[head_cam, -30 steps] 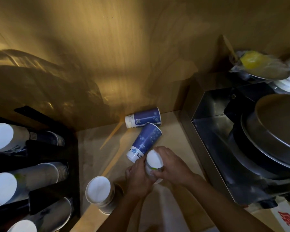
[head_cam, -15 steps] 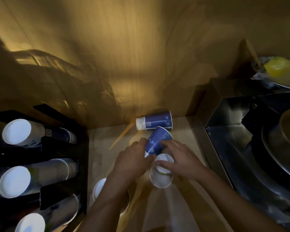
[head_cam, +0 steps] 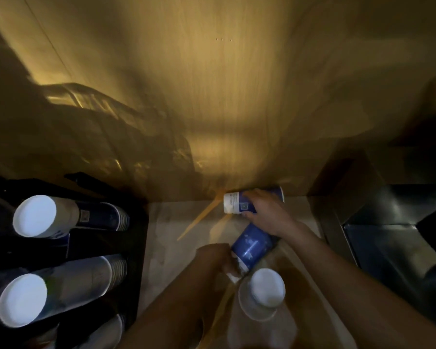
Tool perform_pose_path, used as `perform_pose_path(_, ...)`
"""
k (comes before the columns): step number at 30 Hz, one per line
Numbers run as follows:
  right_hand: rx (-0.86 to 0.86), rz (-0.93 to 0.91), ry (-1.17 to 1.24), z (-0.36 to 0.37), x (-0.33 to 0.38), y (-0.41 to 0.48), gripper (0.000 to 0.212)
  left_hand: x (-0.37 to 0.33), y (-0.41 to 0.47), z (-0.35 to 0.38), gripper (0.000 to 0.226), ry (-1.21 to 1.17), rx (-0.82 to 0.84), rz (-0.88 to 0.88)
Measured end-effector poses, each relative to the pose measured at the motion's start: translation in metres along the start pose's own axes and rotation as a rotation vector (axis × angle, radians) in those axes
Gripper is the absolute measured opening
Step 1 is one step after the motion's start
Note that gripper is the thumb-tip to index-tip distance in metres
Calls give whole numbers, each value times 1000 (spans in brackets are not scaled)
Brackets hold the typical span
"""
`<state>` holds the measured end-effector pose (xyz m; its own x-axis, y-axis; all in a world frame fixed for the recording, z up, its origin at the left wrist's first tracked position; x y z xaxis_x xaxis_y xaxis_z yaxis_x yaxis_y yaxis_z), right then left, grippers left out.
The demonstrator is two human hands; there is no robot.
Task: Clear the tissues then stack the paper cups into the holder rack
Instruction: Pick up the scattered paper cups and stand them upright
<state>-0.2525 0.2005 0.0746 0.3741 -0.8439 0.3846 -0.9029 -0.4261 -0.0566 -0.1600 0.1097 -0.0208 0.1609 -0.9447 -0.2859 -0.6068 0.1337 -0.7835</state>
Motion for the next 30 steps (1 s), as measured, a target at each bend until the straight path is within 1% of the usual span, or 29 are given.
perform_pose_path(2, 44, -9, -29, 13, -5, 17, 44, -4, 8, -2, 78, 40, -14, 5)
perform_pose_path(5, 109, 5, -58, 32, -13, 39, 49, -10, 16, -5, 81, -1, -32, 14)
perform_pose_path(8, 130, -61, -178, 50, -14, 55, 54, -8, 17, -7, 81, -47, -16, 38)
perform_pose_path(11, 133, -78, -276, 62, -19, 62, 59, -6, 12, -16, 84, -37, -47, 98)
perform_pose_path(14, 148, -79, -368, 71, -26, 64, 64, -3, 4, -26, 78, -73, -125, 124)
perform_pose_path(16, 170, -58, -364, 74, -32, 63, 71, -1, -7, -35, 72, -77, -183, 144)
perform_pose_path(21, 179, -82, -341, 77, -34, 55, 83, 4, -53, -85, 66, -196, -428, 273)
perform_pose_path(24, 177, -75, -337, 75, -37, 51, 88, 11, -84, -117, 61, -147, -642, 262)
perform_pose_path(27, 144, -69, -383, 74, -41, 46, 90, 16, -104, -135, 66, -135, -845, 292)
perform_pose_path(28, 144, -68, -384, 74, -42, 44, 91, 16, -106, -136, 68, -137, -883, 311)
perform_pose_path(30, 158, -52, -359, 71, -40, 43, 90, 21, -100, -132, 69, -167, -888, 322)
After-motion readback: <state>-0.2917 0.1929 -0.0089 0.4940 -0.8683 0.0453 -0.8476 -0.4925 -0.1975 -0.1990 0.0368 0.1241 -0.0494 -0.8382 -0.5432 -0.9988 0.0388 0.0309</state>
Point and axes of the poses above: each hand's wrist, its own y-axis towards the middle knuckle, its own z-axis out of the palm, x = y × z, the point moved 8 cm from there along y, towards the middle knuckle, and after that the axes turned 6 degrees about z, right-handed, at the moved point
